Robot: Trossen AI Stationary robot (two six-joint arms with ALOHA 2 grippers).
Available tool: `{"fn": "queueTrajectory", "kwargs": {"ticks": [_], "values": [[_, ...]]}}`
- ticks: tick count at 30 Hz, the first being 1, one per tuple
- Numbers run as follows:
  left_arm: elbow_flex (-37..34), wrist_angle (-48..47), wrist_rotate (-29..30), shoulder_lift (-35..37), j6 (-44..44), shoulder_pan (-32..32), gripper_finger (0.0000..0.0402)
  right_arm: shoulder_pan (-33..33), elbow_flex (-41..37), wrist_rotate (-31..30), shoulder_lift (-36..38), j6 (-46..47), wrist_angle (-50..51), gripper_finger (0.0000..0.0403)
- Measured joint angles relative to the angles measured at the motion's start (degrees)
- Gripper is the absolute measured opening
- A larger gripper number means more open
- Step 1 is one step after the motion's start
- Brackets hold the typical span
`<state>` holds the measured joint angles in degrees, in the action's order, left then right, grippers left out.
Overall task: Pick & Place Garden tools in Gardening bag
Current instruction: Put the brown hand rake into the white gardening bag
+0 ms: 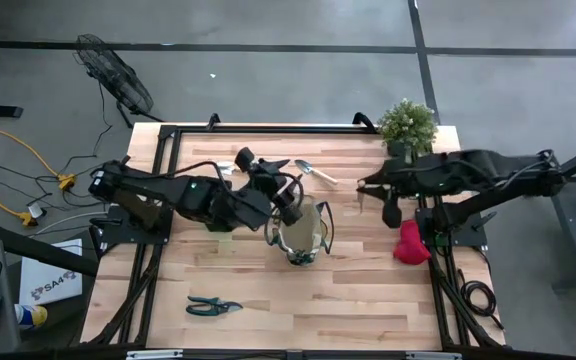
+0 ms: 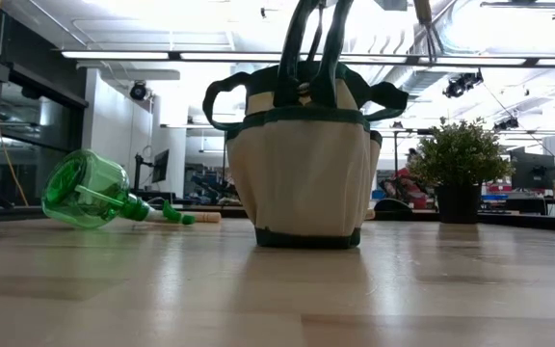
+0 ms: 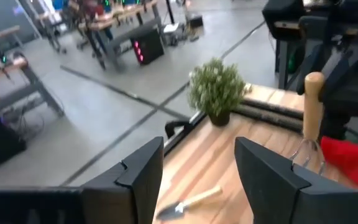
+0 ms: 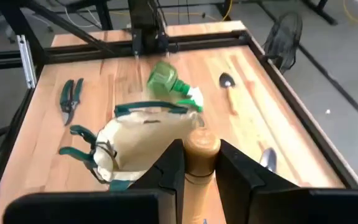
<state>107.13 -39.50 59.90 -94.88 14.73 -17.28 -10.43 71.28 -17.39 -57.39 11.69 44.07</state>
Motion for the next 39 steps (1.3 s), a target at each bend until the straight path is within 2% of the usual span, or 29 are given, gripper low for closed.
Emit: {"fn": "queueTrajectory", "kwargs": {"ticks": [6, 12, 21, 39], "values": [[0.0, -7.5, 0.2, -0.1, 9.7, -0.1, 0.0193, 0.5, -6.9, 3.8, 0.0, 0.5, -10.2, 0.0054], [0.0, -10.4, 0.7, -0.1, 13.8, -0.1, 0.0193, 0.5, -12.0, 5.7, 0.0, 0.8, -18.3, 0.0054], [0.0, -10.4, 1.0, -0.1, 14.3, -0.1, 0.0193, 0.4, -16.7, 5.8, -1.8, 0.8, -24.9, 0.0054], [0.0, -10.6, 1.3, -0.1, 14.3, 0.0, 0.0193, 0.5, -16.9, 7.1, -10.5, -0.1, -30.4, 0.0054]]}}
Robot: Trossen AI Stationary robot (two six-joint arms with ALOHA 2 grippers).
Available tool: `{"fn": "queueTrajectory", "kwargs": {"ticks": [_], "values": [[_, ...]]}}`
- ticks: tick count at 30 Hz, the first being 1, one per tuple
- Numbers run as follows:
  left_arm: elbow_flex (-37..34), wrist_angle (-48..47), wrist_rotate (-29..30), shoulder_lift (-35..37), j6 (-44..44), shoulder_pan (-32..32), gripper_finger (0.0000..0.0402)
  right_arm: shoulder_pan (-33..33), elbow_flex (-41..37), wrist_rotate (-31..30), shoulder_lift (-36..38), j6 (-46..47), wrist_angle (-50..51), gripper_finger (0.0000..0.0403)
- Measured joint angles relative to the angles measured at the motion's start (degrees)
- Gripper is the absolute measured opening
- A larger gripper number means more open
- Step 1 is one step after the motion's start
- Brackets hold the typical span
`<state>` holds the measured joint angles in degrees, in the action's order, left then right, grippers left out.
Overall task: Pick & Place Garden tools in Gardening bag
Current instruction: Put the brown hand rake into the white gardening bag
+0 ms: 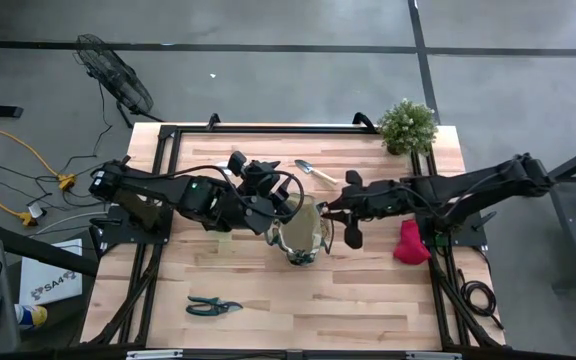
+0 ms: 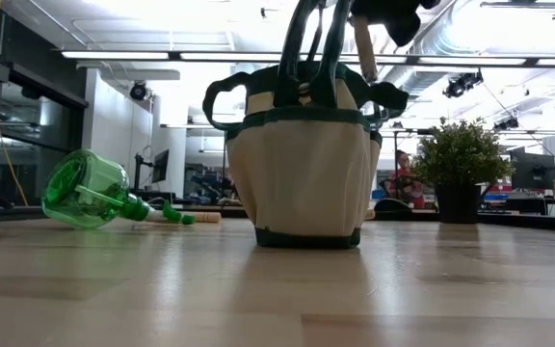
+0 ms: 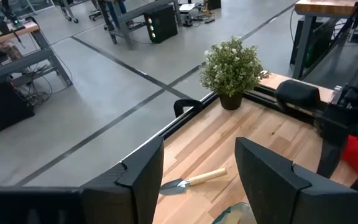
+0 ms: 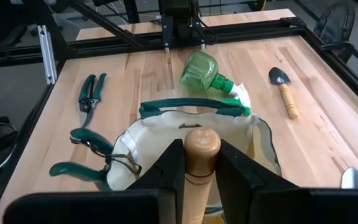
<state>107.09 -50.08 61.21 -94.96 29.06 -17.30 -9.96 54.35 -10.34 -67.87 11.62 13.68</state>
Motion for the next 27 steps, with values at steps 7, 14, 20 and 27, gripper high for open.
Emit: {"fn": "queueTrajectory", "kwargs": {"ticks": [7, 14, 20, 27], "values": [[0.0, 0.0, 0.0, 0.0, 0.0, 0.0, 0.0193, 0.8, 0.0, -0.2, -1.5, -1.1, -2.1, 0.0054], [0.0, 0.0, -0.1, 0.0, 0.0, 0.0, 0.0193, 3.0, 0.0, 0.9, -1.5, -1.4, -2.0, 0.0054], [0.0, 0.0, -0.2, 0.0, 0.0, 0.0, 0.0193, 3.2, 0.0, 4.9, -2.3, -1.4, -1.1, 0.0054], [0.0, -0.2, -0.2, 0.0, 0.0, 0.0, 0.0193, 3.3, 0.0, 5.8, -3.7, -2.6, -2.6, 0.0054]]}}
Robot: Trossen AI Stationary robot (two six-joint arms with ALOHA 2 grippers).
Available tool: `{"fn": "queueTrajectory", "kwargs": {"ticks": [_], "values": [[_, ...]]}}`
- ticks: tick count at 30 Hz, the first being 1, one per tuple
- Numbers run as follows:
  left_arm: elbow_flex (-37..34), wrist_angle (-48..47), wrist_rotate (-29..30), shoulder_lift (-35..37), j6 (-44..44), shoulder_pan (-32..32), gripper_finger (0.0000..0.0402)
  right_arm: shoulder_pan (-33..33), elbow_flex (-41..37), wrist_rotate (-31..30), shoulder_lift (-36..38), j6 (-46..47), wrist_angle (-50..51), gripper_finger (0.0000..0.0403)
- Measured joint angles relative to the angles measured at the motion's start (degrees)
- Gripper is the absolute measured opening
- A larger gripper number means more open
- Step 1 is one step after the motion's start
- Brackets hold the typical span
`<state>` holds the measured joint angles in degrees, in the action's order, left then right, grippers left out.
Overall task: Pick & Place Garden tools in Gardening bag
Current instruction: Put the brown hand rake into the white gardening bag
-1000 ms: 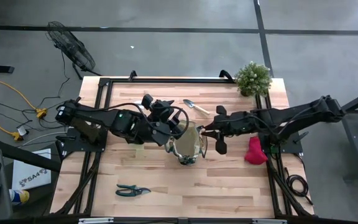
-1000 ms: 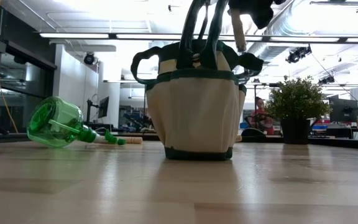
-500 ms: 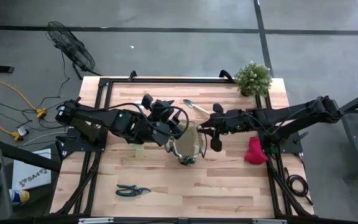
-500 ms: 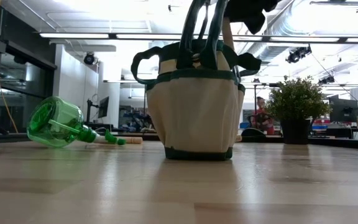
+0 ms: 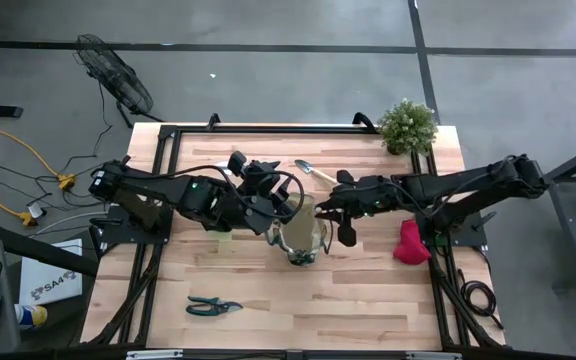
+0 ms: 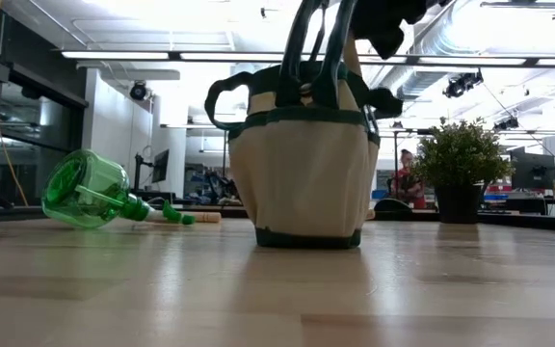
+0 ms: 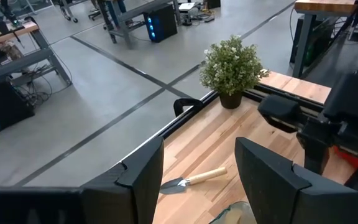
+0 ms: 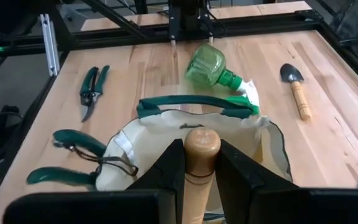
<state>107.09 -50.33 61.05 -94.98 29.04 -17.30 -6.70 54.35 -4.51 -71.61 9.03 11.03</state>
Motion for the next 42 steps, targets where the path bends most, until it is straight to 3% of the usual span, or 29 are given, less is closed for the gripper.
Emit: {"fn": "queueTrajectory", "kwargs": {"ticks": [19, 38, 42], "values": [[0.0, 0.0, 0.0, 0.0, 0.0, 0.0, 0.0193, 2.4, 0.0, -1.9, -1.7, 3.2, -1.6, 0.0054], [0.0, 0.0, 0.1, 0.0, 0.1, 0.0, 0.0193, 2.7, 0.0, 1.7, -8.6, 3.3, -1.0, 0.0054], [0.0, 0.0, 0.1, 0.0, 0.1, 0.0, 0.0193, 2.7, 0.0, -0.5, -8.3, 4.8, -0.9, 0.0054]]}}
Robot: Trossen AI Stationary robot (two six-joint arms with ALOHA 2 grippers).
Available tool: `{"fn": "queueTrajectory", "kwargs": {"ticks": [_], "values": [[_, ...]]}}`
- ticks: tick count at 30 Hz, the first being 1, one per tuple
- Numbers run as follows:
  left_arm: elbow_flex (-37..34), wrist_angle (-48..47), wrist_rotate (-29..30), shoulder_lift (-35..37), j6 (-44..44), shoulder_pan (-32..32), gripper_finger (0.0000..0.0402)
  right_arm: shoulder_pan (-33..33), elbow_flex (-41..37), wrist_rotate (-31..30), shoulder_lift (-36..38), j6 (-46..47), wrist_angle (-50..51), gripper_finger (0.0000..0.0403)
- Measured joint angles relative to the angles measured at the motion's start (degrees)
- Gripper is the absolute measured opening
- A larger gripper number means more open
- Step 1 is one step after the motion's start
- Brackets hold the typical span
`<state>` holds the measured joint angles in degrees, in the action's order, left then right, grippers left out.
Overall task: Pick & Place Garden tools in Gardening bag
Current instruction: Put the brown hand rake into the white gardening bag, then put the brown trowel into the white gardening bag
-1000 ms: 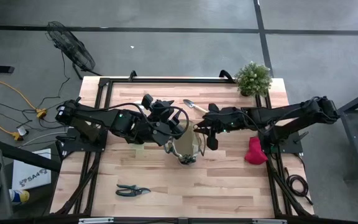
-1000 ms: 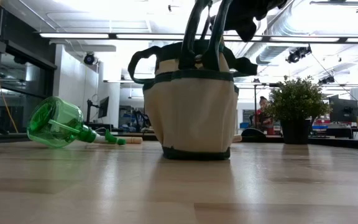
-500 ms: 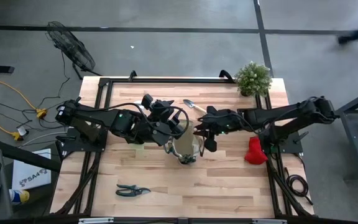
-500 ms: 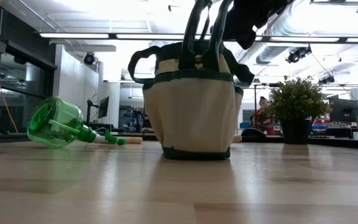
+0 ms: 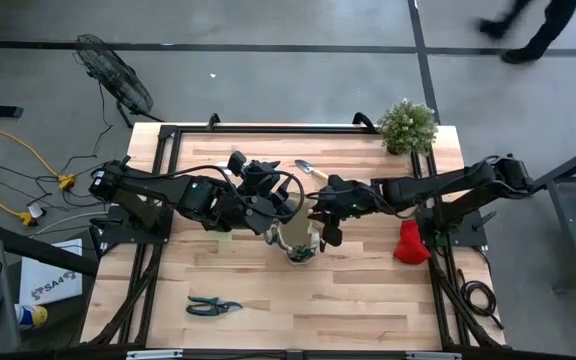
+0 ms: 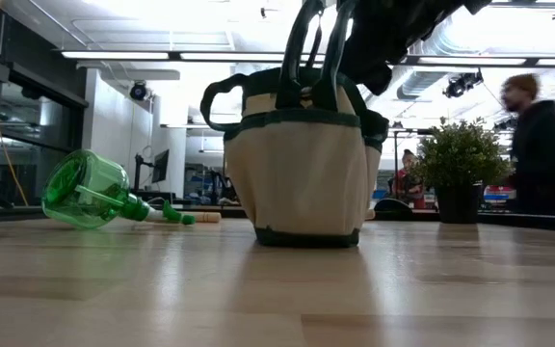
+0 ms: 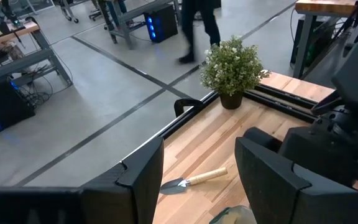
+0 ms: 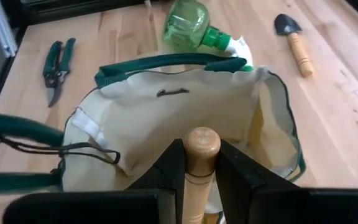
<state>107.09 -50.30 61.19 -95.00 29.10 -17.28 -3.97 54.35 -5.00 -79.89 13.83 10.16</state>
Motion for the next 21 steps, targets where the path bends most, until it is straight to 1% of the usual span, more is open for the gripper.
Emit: {"fn": "queueTrajectory", "kwargs": {"ticks": [2, 7, 10, 21], "values": [[0.0, 0.0, 0.0, 0.0, 0.0, 0.0, 0.0193, 0.0, 0.0, -0.6, 0.4, -0.1, 0.0, 0.0058], [0.0, -0.1, 0.0, 0.0, -0.2, 0.0, 0.0193, 0.0, 0.0, -0.3, 1.6, -0.1, 0.2, 0.0097], [0.0, -0.5, 0.0, 0.0, -0.2, 0.0, 0.0193, 0.0, 0.0, 0.8, 2.4, 0.1, 0.2, 0.0111], [0.0, -0.9, -0.2, 0.0, -0.3, 0.0, 0.0193, 0.0, 0.0, 0.7, 5.5, 0.2, 4.1, 0.0117]]}}
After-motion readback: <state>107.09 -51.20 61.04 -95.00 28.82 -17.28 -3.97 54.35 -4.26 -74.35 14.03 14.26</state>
